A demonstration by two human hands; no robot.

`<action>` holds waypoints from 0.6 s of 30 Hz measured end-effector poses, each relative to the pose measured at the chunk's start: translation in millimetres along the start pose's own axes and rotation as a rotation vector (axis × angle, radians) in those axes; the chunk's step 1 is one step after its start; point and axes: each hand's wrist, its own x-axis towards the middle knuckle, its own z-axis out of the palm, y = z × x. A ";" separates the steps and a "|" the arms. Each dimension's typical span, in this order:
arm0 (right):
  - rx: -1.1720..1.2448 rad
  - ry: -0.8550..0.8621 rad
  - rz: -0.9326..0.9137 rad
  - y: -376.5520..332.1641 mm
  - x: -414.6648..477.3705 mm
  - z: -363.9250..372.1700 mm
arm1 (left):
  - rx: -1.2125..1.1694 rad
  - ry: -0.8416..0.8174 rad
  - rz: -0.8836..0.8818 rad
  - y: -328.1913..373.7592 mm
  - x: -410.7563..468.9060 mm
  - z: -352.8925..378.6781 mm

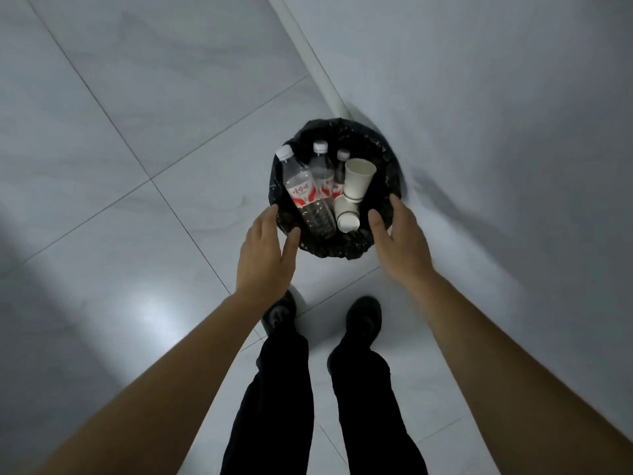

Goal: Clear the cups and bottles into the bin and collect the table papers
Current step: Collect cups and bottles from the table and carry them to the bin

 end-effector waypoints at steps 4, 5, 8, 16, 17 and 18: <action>0.098 0.058 -0.100 -59.7 -85.2 -31.6 | -0.207 0.116 -0.032 32.1 -83.4 -72.4; 0.110 0.031 -0.130 -77.1 -113.5 -41.3 | -0.247 0.133 -0.029 41.4 -111.1 -95.5; 0.109 -0.063 -0.236 -131.7 -204.2 -78.5 | -0.337 0.180 -0.016 64.8 -201.3 -168.6; 0.226 0.006 -0.560 -248.1 -383.1 -205.0 | -0.565 0.624 -0.051 100.0 -407.4 -312.2; 0.254 0.010 -0.592 -255.9 -396.3 -215.5 | -0.602 0.689 -0.058 100.6 -427.5 -319.9; 0.287 0.001 -0.624 -262.8 -408.3 -224.3 | -0.642 0.755 -0.069 101.0 -446.7 -324.7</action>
